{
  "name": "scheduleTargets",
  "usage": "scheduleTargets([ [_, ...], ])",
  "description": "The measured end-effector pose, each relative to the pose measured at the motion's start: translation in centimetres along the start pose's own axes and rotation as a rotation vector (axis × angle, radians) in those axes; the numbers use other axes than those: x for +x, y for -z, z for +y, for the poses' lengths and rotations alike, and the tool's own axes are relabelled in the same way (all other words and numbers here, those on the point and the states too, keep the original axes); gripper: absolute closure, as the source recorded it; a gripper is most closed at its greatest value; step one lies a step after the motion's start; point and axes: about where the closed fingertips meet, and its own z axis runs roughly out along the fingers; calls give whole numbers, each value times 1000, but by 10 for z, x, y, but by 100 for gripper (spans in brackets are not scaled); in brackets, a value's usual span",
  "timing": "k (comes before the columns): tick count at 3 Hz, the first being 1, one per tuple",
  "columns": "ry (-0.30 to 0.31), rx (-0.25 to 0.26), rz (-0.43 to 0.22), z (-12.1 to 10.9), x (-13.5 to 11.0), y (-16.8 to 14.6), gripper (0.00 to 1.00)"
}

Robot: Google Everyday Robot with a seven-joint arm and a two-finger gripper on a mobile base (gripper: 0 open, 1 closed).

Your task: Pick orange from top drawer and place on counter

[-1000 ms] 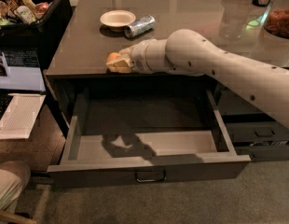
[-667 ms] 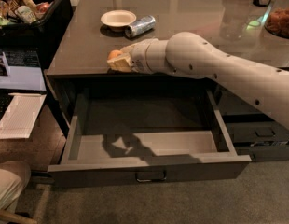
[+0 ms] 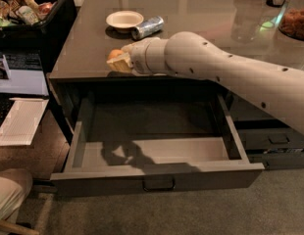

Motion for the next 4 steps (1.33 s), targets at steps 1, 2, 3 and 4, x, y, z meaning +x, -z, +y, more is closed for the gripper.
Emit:
scheduleTargets([
  [1,25,-9,39,4,-3,-11,81],
  [2,46,-22,71,9,-4,-22,58],
  [3,61,-39,94,13,-3,-30,34],
  [4,67,-52,111,15,-1,-35,11],
])
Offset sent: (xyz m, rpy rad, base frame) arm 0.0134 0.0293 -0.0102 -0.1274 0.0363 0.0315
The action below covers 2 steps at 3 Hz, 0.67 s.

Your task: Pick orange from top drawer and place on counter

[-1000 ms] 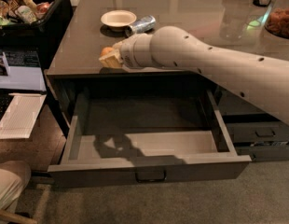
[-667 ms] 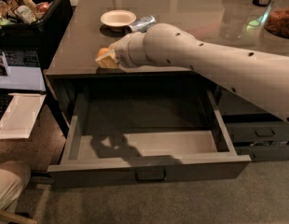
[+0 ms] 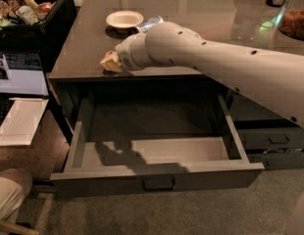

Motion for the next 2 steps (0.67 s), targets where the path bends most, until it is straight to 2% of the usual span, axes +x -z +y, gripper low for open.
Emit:
scheduleTargets([
  [1,4,-23,18,2,5,-6,0],
  [2,4,-23,18,2,5,-6,0],
])
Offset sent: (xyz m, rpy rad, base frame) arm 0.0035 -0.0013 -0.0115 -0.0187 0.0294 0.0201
